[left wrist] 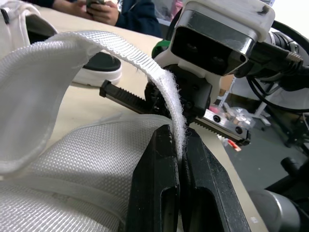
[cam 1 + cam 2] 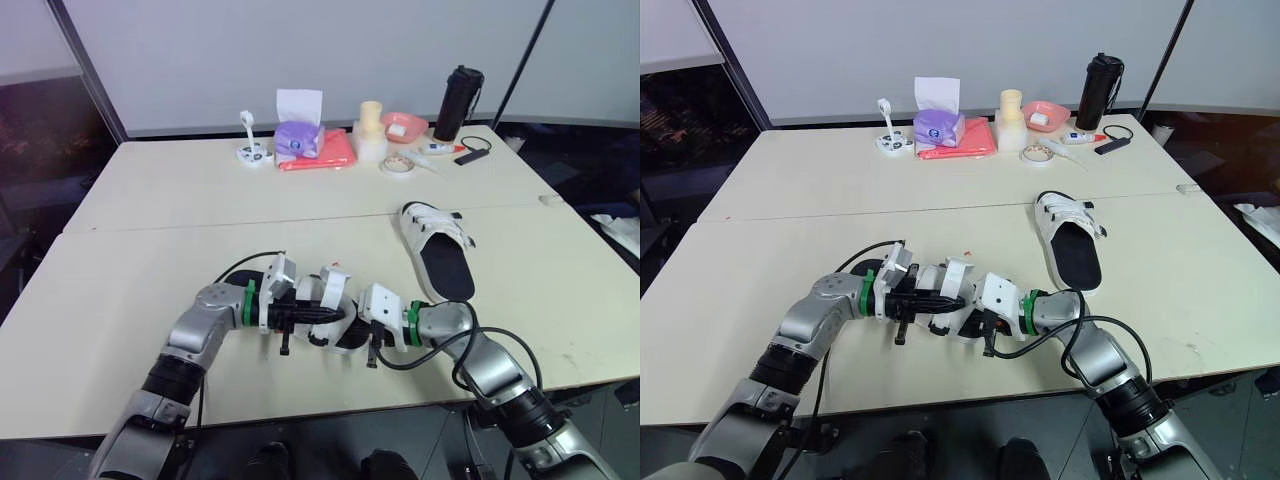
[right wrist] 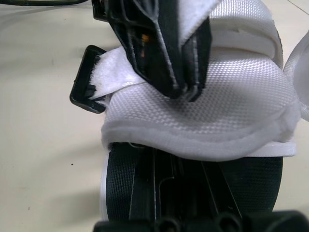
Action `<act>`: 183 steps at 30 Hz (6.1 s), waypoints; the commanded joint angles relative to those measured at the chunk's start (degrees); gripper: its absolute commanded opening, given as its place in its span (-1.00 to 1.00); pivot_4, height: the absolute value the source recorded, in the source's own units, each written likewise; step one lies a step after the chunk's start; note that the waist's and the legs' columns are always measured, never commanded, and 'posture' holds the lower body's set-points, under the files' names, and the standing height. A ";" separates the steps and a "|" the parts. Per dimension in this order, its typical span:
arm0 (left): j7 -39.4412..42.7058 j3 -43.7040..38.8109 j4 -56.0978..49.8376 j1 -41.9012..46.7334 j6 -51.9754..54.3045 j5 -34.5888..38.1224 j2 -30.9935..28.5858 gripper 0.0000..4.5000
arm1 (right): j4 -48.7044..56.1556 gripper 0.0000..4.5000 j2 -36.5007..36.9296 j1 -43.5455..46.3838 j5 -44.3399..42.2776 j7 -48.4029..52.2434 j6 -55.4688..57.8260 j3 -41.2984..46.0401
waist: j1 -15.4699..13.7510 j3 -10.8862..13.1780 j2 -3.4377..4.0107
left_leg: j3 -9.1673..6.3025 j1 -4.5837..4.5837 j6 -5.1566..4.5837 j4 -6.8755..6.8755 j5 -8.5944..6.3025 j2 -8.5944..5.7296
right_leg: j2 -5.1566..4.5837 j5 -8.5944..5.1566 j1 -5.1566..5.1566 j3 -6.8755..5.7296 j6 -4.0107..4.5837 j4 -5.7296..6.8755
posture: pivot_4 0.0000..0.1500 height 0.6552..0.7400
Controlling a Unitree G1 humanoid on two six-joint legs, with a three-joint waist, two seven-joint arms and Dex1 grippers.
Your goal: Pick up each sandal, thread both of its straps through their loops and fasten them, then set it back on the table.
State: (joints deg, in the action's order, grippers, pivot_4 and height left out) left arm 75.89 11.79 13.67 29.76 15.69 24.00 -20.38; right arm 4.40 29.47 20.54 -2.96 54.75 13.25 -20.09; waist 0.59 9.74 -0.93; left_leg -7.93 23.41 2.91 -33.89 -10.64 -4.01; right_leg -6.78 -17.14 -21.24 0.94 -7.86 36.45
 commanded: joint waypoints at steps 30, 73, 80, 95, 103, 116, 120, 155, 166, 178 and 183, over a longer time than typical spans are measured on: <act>6.90 -0.12 -6.65 -2.10 2.77 3.94 -6.67 -0.97 | -3.62 -1.00 0.79 -0.87 2.13 0.84 1.11 -3.03 | 0.24 0.00 0.01 | -0.01 0.00 -0.02 0.08 0.00 0.01 | 0.03 0.01 -0.04 -0.01 -0.04 -0.02 | 1.00 1.00; 5.00 1.18 1.16 -1.52 -12.11 -5.95 -5.85 -0.22 | -5.56 -1.00 0.47 0.20 2.94 0.86 -0.38 -3.68 | 0.18 -0.04 0.03 | -0.02 -0.05 -0.01 0.05 0.00 0.05 | 0.04 -0.02 -0.05 -0.02 0.05 -0.03 | 1.00 1.00; 4.13 -2.10 -7.81 -3.91 -2.03 0.10 -9.36 0.98 | -5.88 -1.00 0.46 0.34 3.18 1.00 -0.66 -3.88 | 0.18 -0.04 0.03 | -0.02 -0.03 -0.01 0.05 0.00 0.07 | 0.04 -0.02 -0.06 -0.01 0.04 -0.03 | 1.00 1.00; 3.68 -5.73 -22.45 -15.33 11.54 7.57 -20.02 0.98 | -7.05 -1.00 0.17 0.86 3.34 1.09 -1.44 -4.15 | 0.17 -0.01 0.06 | 0.10 -0.03 0.01 0.14 -0.01 0.41 | 0.10 -0.09 -0.16 0.03 0.26 -0.10 | 1.00 1.00; -2.21 -2.71 -17.78 -16.26 3.11 1.19 -13.11 0.98 | -6.90 -1.00 0.34 0.76 3.35 1.00 -1.44 -3.99 | 0.16 -0.03 0.06 | 0.14 -0.02 0.02 0.16 -0.02 0.52 | 0.17 -0.02 -0.15 0.05 0.41 -0.24 | 1.00 1.00; -0.06 0.90 -18.88 -15.71 7.84 2.79 -11.40 0.98 | -5.94 -1.00 0.66 0.15 3.24 0.92 -0.86 -3.76 | -0.03 -0.09 0.09 | 0.14 -0.04 0.09 0.09 -0.06 0.51 | 0.16 -0.02 -0.14 0.01 0.42 -0.29 | 1.00 1.00; 0.23 1.51 -18.24 -15.14 8.50 2.80 -10.87 0.98 | -5.88 -1.00 0.64 0.19 3.31 0.82 -0.84 -3.85 | 0.02 -0.08 0.08 | 0.15 0.00 0.02 0.11 -0.02 0.51 | 0.17 -0.01 -0.14 0.02 0.41 -0.30 | 1.00 1.00; 5.99 1.36 -25.45 -16.03 23.03 9.52 -21.28 -0.99 | -7.49 -1.00 0.16 1.10 3.66 0.48 -1.73 -4.55 | 0.33 -0.04 0.09 | 0.18 0.02 0.02 0.50 -0.02 0.60 | 0.24 -0.04 -0.25 0.07 0.48 -0.33 | 1.00 1.00; 6.54 -3.33 -27.18 -10.87 28.73 17.48 -22.89 -0.99 | -8.05 -1.00 0.09 1.44 3.82 0.57 -2.07 -4.67 | 0.40 -0.03 0.07 | 0.23 0.01 0.02 0.69 -0.01 0.71 | 0.38 -0.03 -0.37 0.07 0.48 -0.31 | 1.00 1.00; 2.53 -3.95 -11.12 5.24 23.31 13.47 -12.36 -0.99 | -8.29 -1.00 -0.07 1.45 4.02 0.41 -2.15 -4.83 | 0.22 -0.01 0.05 | 0.32 0.01 0.07 0.66 0.05 0.68 | 0.51 0.08 -0.34 0.05 0.32 -0.28 | 1.00 1.00; -0.51 -3.70 -3.14 7.83 17.04 9.33 -5.20 -0.99 | -7.91 -1.00 -0.07 1.19 4.04 0.06 -1.89 -4.81 | 0.15 -0.01 0.06 | 0.37 0.00 0.09 0.61 0.06 0.66 | 0.54 0.11 -0.30 0.04 0.33 -0.27 | 1.00 1.00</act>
State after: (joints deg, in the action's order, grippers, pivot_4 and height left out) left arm 76.57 10.23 9.53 35.05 36.77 33.82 -26.99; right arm 0.51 28.52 23.81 -2.33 54.99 9.21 -22.77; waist 0.74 9.73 -0.88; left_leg -7.56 23.41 3.01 -33.28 -10.58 -3.35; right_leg -6.22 -17.02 -21.52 0.96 -7.53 36.18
